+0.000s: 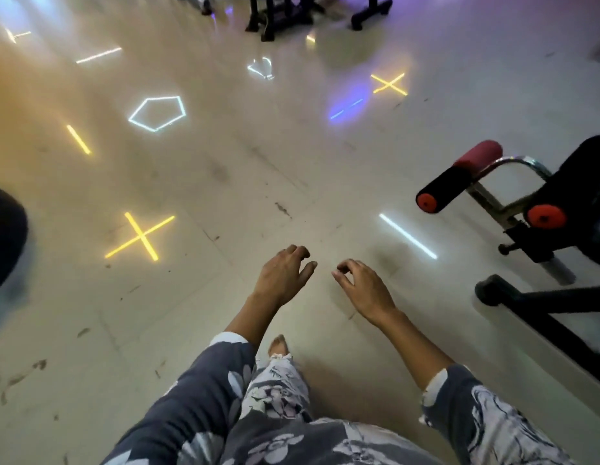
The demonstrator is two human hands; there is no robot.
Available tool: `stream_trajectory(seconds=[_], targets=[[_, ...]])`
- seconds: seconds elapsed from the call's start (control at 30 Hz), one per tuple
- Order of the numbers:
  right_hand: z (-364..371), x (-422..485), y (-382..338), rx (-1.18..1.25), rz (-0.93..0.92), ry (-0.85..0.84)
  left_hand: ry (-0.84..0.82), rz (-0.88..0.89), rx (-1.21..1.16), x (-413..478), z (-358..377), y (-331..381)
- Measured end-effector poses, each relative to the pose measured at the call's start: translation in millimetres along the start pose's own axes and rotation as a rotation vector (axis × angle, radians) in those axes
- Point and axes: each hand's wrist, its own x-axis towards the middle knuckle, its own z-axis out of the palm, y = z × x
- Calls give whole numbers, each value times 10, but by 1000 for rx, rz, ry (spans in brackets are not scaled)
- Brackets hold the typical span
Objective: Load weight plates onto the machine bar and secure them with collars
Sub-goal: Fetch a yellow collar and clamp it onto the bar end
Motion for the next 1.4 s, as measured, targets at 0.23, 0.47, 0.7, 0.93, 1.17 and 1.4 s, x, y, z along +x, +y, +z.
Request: stream_trajectory(seconds=[0.23,0.47,0.7,0.93,1.17,1.4], targets=[[-521,1673,-173,87,168,146,-90,137,7,1974,-580,-152],[-1103,3302,294,173,229,269,-93,299,48,3966,-644,126],[-2179,4868,754,265,356,335,-129,372,65,5950,-811,762],[-3166,6226,1392,212,410,412,-159,497,73,7897,-701,1473],[-4167,7618,2145,182,534,527,-227,695,80,9837,-573,2353],[-5049,8517,2868,233,712,635,-373,867,88,11381,-342,3430]])
